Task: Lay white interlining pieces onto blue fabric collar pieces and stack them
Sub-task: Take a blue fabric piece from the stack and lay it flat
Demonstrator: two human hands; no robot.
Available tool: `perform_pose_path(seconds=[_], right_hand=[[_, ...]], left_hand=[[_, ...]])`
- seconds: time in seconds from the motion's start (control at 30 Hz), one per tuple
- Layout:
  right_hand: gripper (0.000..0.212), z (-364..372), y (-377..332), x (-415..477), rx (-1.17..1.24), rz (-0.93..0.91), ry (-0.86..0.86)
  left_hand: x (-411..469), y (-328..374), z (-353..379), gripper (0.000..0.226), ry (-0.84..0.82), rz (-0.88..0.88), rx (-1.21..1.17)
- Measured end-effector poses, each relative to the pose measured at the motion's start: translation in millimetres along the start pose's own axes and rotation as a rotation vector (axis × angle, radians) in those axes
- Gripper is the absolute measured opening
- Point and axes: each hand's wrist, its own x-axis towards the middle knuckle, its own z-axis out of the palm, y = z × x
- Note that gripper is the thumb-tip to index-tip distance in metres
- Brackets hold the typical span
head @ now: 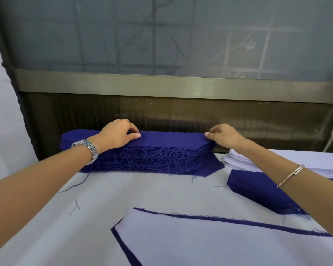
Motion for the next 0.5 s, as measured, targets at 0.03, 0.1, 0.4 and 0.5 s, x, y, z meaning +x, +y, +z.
perform_pose_path(seconds=[0.03,0.1,0.4,0.5], right_hand=[[0.036,2,-1,5,-0.020,-0.009,-0.008],[0.028,5,-2,12,-0.047,-0.030,-0.019],[0.023,12,-7,22,-0.017,-0.030,-0.026],[0.023,12,-9,24,-0.001,-0.066,0.054]], left_hand=[[2,1,0,0.034,-0.006,-0.002,0.005],[4,3,3,0.034,-0.009,-0.008,0.011],[9,2,3,0.045,-0.089,-0.059,-0.002],[11,0,4,0.046,-0.111,-0.074,-0.065]])
